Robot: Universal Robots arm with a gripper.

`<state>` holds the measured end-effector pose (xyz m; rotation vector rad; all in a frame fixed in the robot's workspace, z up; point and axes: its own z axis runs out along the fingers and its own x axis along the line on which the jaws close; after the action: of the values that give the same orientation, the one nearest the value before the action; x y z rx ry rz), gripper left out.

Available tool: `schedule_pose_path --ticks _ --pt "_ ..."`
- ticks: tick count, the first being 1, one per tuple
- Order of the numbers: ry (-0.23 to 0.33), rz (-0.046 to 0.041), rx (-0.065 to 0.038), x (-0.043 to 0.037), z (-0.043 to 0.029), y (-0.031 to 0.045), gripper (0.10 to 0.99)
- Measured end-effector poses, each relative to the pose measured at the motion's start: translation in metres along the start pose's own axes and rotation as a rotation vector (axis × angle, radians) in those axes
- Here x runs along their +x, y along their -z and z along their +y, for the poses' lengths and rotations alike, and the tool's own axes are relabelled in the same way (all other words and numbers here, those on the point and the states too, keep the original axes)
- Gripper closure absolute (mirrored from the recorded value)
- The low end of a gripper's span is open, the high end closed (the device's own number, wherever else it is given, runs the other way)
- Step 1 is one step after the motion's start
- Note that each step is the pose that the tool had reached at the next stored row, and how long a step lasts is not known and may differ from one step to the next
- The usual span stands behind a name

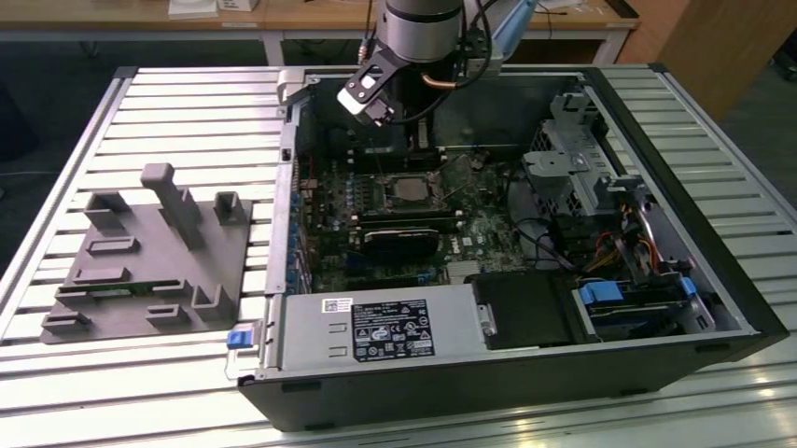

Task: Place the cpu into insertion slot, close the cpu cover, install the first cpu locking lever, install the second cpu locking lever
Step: 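Close the cpu cover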

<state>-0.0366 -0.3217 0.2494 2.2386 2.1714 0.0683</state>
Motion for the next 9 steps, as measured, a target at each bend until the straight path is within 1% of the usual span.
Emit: schedule_pose_path --ticks 2,7,9 --pt "0.0 -0.0001 0.0 0.0 0.0 0.0001 0.98" --pt "0.0 0.0 0.0 0.0001 0.0002 0.004 0.98" --pt "0.0 0.0004 0.0 0.0001 0.0002 0.0041 0.98"
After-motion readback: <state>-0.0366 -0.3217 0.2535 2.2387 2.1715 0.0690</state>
